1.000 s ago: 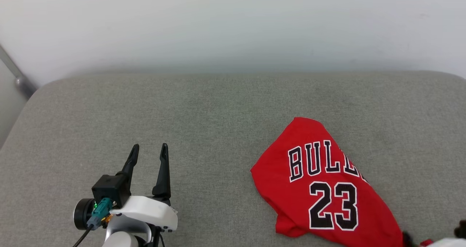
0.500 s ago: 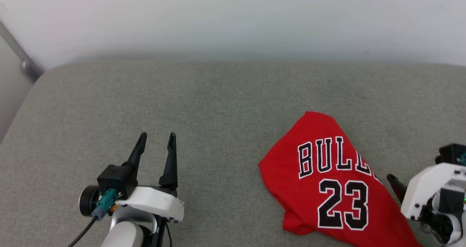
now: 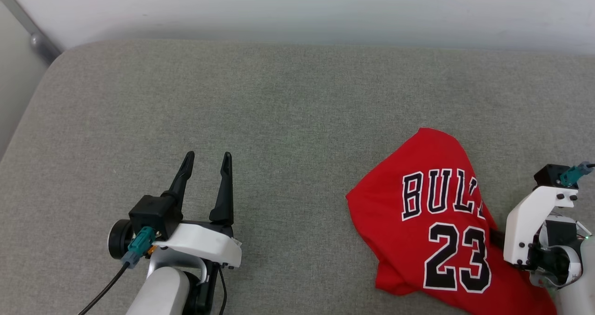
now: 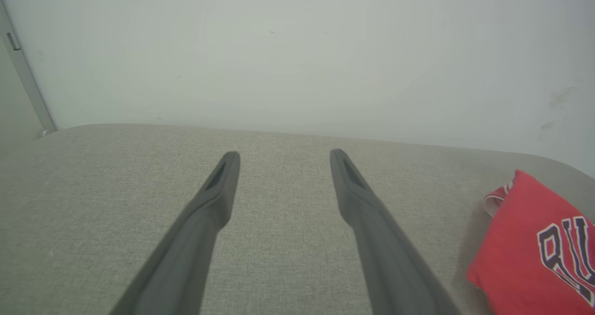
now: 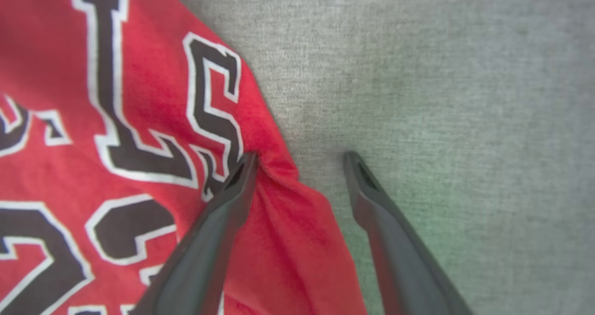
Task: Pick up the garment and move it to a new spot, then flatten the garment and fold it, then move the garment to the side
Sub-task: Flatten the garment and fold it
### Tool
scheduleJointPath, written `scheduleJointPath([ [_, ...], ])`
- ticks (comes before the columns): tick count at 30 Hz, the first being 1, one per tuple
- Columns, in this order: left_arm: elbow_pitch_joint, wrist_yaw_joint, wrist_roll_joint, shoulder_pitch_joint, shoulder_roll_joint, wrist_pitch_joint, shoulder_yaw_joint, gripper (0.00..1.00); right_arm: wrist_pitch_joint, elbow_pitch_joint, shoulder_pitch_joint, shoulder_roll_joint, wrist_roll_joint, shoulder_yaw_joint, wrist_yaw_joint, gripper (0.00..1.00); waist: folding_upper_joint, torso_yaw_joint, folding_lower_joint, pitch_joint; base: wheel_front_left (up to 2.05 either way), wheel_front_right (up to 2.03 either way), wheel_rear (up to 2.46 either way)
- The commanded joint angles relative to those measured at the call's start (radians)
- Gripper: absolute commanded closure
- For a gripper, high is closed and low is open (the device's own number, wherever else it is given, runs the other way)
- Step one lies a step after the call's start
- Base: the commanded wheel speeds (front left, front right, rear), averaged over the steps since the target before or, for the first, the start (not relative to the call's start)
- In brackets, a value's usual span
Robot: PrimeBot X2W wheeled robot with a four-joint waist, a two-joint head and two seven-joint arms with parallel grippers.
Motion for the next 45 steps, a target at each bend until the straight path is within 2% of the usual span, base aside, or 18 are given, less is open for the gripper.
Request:
scheduleJointPath([
  [1, 0.006, -0.003, -0.002, -0.009, -0.003, -0.004, 0.002, 0.00, 0.003, 0.038, 0.025, 0.025, 0.008, 0.021, 0.000, 1.00, -0.0001, 0.000, 0.0001, -0.001, 0.00, 0.00, 0.00],
  [6, 0.025, -0.006, 0.002, -0.002, -0.006, -0.006, 0.005, 0.00, -0.149, -0.059, -0.037, -0.035, -0.036, 0.008, 0.000, 1.00, -0.0001, -0.012, 0.0001, -0.033, 0.00, 0.00, 0.00],
  [12, 0.038, -0.007, 0.002, 0.023, -0.005, -0.008, 0.000, 0.00, -0.271, -0.185, -0.021, -0.008, -0.098, 0.043, 0.000, 1.00, -0.0001, -0.026, 0.0001, -0.090, 0.00, 0.00, 0.00],
  [16, 0.036, 0.002, 0.003, 0.044, -0.004, -0.006, -0.004, 0.00, -0.295, -0.305, 0.045, 0.024, -0.096, 0.152, 0.000, 1.00, -0.0001, -0.035, 0.0001, -0.123, 0.00, 0.00, 0.00],
  [21, 0.030, 0.006, -0.002, 0.058, -0.002, 0.003, -0.012, 0.00, -0.272, -0.415, 0.171, 0.042, -0.041, 0.362, 0.000, 1.00, -0.0001, -0.040, 0.0001, -0.138, 0.00, 0.00, 0.00],
  [29, 0.030, 0.003, -0.010, 0.059, -0.005, 0.006, -0.022, 0.00, -0.266, -0.365, 0.317, 0.050, 0.051, 0.589, 0.000, 1.00, -0.0001, -0.032, 0.0001, -0.138, 0.00, 0.00, 0.00],
  [30, 0.034, 0.001, -0.012, 0.059, -0.004, 0.006, -0.024, 0.00, -0.279, -0.343, 0.333, 0.045, 0.057, 0.626, 0.000, 0.55, -0.0001, -0.030, 0.0001, -0.138, 0.00, 0.00, 0.00],
  [31, 0.034, 0.003, -0.012, 0.060, -0.006, 0.005, -0.025, 0.00, -0.295, -0.339, 0.335, 0.044, 0.058, 0.637, 0.000, 0.00, -0.0001, -0.029, 0.0001, -0.138, 0.00, 0.00, 0.00],
  [35, 0.035, 0.009, -0.016, 0.065, -0.006, 0.004, -0.026, 0.00, -0.394, -0.361, 0.331, 0.047, 0.066, 0.644, 0.000, 0.00, -0.0001, -0.029, 0.0001, -0.139, 0.00, 0.00, 0.00],
  [40, 0.040, 0.012, -0.016, 0.068, -0.007, 0.003, -0.027, 0.00, -0.512, -0.427, 0.318, 0.050, 0.064, 0.600, 0.000, 0.00, -0.0001, -0.032, 0.0001, -0.146, 0.00, 0.00, 0.00],
  [42, 0.045, 0.010, -0.017, 0.067, -0.007, 0.002, -0.028, 0.00, -0.530, -0.443, 0.317, 0.054, 0.062, 0.555, 0.000, 0.00, -0.0001, -0.032, 0.0001, -0.151, 0.00, 0.00, 0.00],
  [45, 0.048, 0.012, -0.018, 0.069, -0.009, 0.000, -0.030, 0.00, -0.501, -0.442, 0.311, 0.046, 0.034, 0.464, 0.000, 0.00, -0.0001, -0.033, 0.0001, -0.158, 0.00, 0.00, 0.00],
])
